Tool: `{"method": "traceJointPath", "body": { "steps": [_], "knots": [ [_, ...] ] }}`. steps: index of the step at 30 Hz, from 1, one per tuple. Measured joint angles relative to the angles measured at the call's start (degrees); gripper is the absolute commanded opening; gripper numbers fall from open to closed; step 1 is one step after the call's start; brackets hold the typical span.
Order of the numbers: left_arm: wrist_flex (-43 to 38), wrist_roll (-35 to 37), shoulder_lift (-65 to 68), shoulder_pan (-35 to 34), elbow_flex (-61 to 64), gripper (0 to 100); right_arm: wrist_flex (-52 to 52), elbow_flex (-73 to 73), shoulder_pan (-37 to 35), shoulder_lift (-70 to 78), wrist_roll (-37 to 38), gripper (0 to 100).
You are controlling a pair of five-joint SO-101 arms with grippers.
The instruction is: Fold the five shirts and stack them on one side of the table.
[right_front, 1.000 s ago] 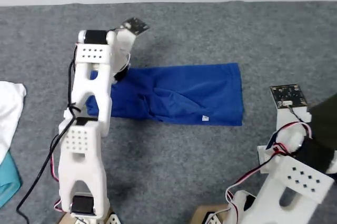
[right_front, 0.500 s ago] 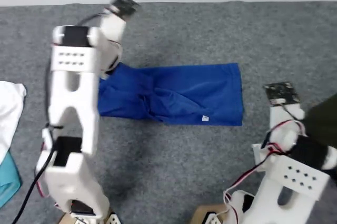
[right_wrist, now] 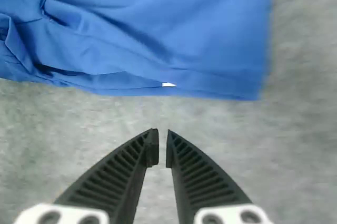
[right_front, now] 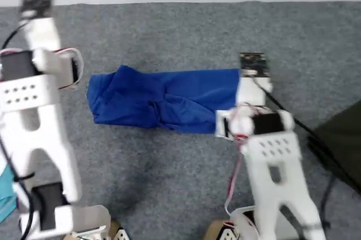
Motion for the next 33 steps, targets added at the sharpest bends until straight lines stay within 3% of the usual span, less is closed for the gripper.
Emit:
{"method": "traceJointPath", "body": {
  "steps": [8, 21, 33],
  "knots": [
    [0.09, 3.16, -9.41, -4.22, 11.25, 0, -3.78, -18.99, -6.42, 24.09, -8.70, 0.9],
    [0.09, 3.34, -13.63, -4.40, 17.05, 0, -4.31, -45.36, -11.43, 53.54, -9.23, 0.9],
    [0.09, 3.34, -13.63, -4.40, 17.05, 0, -2.90, -50.99, -14.42, 67.16, -9.23, 0.9]
  ]
}}
